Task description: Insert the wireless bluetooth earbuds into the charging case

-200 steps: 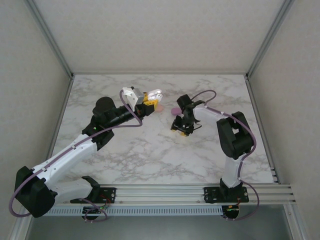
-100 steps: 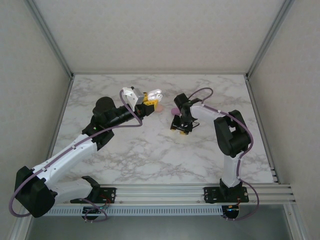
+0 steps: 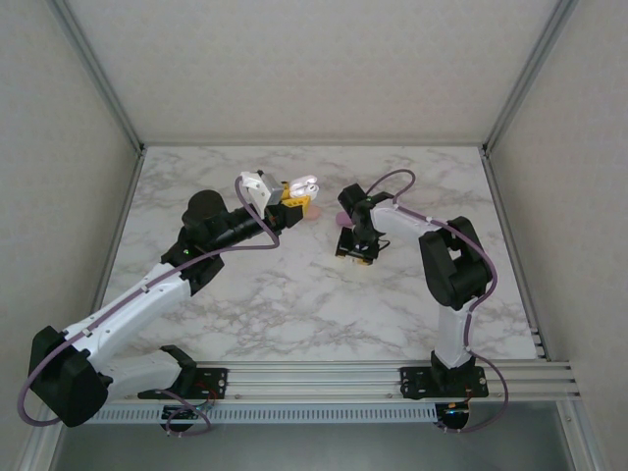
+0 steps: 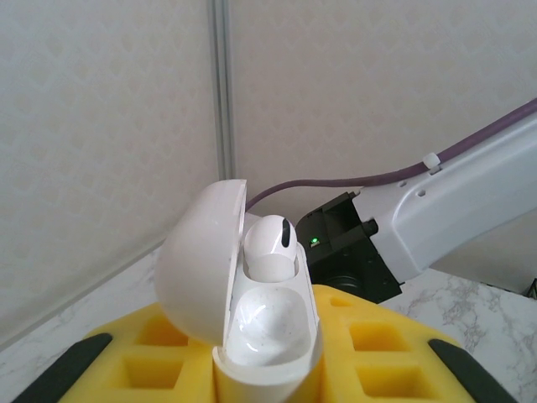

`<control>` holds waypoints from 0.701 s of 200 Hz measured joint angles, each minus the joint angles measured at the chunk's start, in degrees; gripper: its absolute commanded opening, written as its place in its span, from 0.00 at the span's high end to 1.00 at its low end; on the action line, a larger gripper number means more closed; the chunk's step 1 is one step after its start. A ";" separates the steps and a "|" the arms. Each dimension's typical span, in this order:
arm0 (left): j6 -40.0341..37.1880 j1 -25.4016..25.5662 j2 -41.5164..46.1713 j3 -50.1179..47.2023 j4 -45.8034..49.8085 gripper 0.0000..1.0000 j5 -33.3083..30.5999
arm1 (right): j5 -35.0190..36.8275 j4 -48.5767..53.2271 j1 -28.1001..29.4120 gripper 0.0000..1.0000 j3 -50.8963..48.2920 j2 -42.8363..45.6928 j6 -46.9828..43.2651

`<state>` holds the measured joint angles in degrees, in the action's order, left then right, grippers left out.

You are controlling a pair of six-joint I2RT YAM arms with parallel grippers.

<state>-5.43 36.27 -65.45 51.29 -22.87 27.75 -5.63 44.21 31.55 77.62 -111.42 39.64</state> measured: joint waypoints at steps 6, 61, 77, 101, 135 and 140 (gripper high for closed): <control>0.00 0.00 0.00 0.00 0.00 0.80 0.00 | 0.07 0.07 0.04 0.53 -0.07 0.00 0.02; 0.00 0.00 0.00 0.00 0.02 0.80 0.00 | 0.15 -0.02 0.17 0.60 0.59 -1.18 -2.16; 0.00 0.00 0.00 0.00 0.02 0.81 0.00 | 0.50 0.11 0.17 0.61 1.46 -2.12 -3.54; 0.00 0.00 0.00 0.00 0.04 0.81 0.00 | 0.81 0.22 0.28 0.65 2.86 -3.19 -6.08; 0.00 0.00 0.00 0.00 0.04 0.81 0.00 | 0.96 1.27 1.29 0.72 5.29 -4.70 -12.20; 0.00 0.00 0.00 0.00 0.07 0.81 0.00 | 0.92 1.42 1.60 0.72 5.68 -5.01 -13.79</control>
<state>-5.43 36.27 -65.45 51.29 -22.81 27.75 -4.71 45.63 33.15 83.31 -116.42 25.85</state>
